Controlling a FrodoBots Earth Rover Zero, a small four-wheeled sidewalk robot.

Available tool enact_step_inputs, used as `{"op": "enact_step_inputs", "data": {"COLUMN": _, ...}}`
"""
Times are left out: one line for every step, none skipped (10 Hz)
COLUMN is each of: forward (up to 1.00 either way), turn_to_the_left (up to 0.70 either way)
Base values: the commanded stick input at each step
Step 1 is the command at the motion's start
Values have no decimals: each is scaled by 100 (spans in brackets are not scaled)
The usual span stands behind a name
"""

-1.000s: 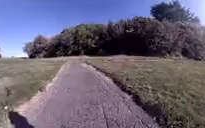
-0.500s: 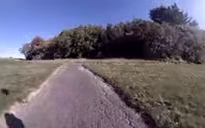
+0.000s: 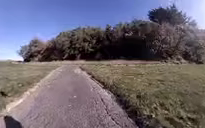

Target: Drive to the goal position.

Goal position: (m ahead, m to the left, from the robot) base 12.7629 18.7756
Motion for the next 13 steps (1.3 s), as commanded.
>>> {"op": "enact_step_inputs", "data": {"forward": 100, "turn_to_the_left": 21}}
{"op": "enact_step_inputs", "data": {"forward": 100, "turn_to_the_left": 3}}
{"op": "enact_step_inputs", "data": {"forward": 100, "turn_to_the_left": 1}}
{"op": "enact_step_inputs", "data": {"forward": 100, "turn_to_the_left": 1}}
{"op": "enact_step_inputs", "data": {"forward": 100, "turn_to_the_left": 1}}
{"op": "enact_step_inputs", "data": {"forward": 100, "turn_to_the_left": 1}}
{"op": "enact_step_inputs", "data": {"forward": 100, "turn_to_the_left": 1}}
{"op": "enact_step_inputs", "data": {"forward": 100, "turn_to_the_left": 1}}
{"op": "enact_step_inputs", "data": {"forward": 100, "turn_to_the_left": 1}}
{"op": "enact_step_inputs", "data": {"forward": 100, "turn_to_the_left": 1}}
{"op": "enact_step_inputs", "data": {"forward": 100, "turn_to_the_left": 1}}
{"op": "enact_step_inputs", "data": {"forward": 100, "turn_to_the_left": 1}}
{"op": "enact_step_inputs", "data": {"forward": 100, "turn_to_the_left": 1}}
